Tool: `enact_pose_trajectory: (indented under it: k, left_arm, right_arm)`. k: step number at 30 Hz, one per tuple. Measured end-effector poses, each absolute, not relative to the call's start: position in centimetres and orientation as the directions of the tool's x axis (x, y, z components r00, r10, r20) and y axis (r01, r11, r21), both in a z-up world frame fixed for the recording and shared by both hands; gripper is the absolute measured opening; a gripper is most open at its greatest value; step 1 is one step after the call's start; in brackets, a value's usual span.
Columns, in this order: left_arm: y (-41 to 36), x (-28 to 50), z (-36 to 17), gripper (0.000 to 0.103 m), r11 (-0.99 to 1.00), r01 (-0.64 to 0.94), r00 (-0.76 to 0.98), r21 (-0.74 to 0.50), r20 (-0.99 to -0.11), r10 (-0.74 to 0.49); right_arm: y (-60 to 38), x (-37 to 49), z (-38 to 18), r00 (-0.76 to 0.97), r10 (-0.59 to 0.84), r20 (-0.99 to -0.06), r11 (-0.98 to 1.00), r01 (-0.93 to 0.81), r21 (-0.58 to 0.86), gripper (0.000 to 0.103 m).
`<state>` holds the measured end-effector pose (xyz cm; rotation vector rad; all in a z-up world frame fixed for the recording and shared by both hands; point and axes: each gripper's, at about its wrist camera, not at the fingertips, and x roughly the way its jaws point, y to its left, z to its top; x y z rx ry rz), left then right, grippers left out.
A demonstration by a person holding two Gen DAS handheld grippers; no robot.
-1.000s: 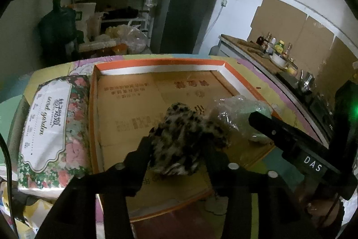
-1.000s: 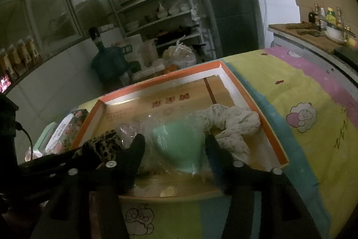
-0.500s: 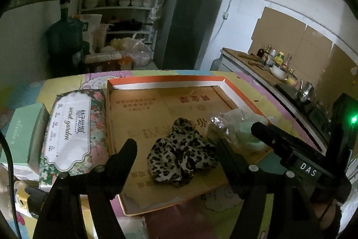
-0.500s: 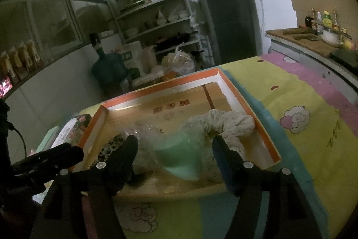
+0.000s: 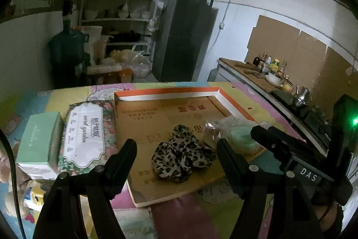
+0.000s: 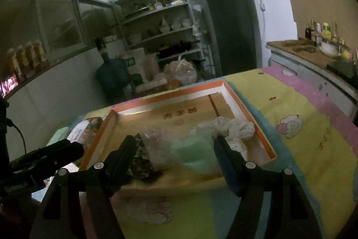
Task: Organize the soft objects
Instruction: 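Withdraw both open grippers from the tray, then move both open grippers back over the remaining items on the quilt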
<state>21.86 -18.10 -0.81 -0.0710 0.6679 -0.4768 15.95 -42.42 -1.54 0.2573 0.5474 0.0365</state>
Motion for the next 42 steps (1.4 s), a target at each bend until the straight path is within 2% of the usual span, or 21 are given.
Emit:
enact_pose_trajectory:
  k: [4, 7, 13, 17, 42]
  left_arm:
    - [-17.3, 21.0, -0.4, 0.074, 0.893, 0.401, 0.698, -0.203, -0.564, -0.441]
    - [-16.7, 20.4, 0.0, 0.078, 0.894, 0.399, 0.706, -0.202, -0.554, -0.44]
    - [-15.4, 19.3, 0.7, 0.079, 0.897, 0.395, 0.726, -0.197, -0.531, -0.436]
    - [-14.3, 18.4, 1.1, 0.084, 0.9, 0.39, 0.744, -0.192, -0.511, -0.431]
    - [-7.3, 14.6, 1.2, 0.085, 0.933, 0.324, 0.802, -0.154, -0.479, -0.357]
  right_arm:
    - [-41.4, 15.2, -1.0, 0.859, 0.104, -0.501, 0.969, 0.026, 0.244, 0.074]
    - [-40.8, 14.8, -0.7, 0.863, 0.102, -0.495, 0.97, 0.023, 0.24, 0.074]
    - [-39.3, 13.7, 0.2, 0.87, 0.099, -0.482, 0.974, 0.014, 0.227, 0.074]
    - [-38.1, 12.8, 0.8, 0.877, 0.1, -0.469, 0.977, 0.003, 0.213, 0.077]
    - [-30.2, 10.5, 0.9, 0.858, 0.173, -0.483, 0.98, -0.1, 0.174, 0.078]
